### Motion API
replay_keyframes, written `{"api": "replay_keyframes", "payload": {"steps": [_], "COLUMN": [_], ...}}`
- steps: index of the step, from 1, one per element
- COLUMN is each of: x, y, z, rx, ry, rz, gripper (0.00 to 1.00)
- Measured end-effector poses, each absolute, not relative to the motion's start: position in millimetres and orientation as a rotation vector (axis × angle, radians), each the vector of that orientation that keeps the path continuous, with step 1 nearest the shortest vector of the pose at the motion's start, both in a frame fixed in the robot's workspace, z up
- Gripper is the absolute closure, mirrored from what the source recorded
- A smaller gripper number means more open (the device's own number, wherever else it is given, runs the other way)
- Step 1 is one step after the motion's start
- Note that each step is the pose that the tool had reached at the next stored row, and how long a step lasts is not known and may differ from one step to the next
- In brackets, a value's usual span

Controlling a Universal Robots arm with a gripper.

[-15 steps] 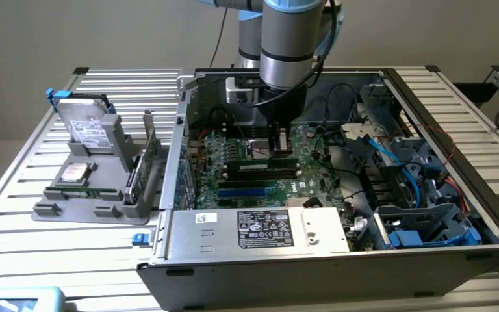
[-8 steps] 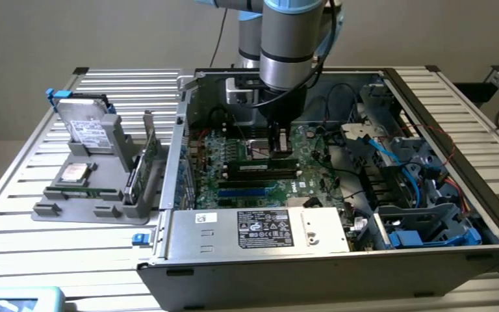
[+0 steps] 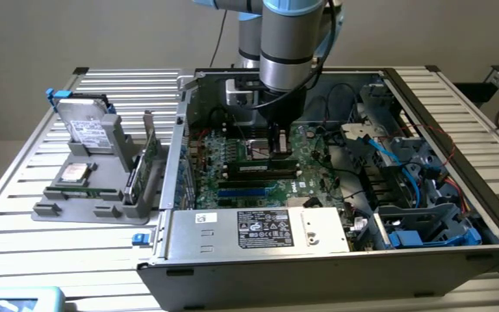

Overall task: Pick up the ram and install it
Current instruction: 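Insert the ram into the slot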

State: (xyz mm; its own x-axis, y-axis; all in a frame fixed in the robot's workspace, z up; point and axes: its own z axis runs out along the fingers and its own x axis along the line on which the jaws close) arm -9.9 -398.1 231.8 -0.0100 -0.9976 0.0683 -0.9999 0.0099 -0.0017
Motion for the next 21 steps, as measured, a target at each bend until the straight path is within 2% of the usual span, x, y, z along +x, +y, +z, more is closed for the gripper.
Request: {"api": "replay_keyframes", "payload": {"steps": [21], "x": [-9.9], "y": [-399.5], "z": [229.6], "rx": [2.176], "ry": [-2.199], "rz": [0.076], "gripper": [0.87]}}
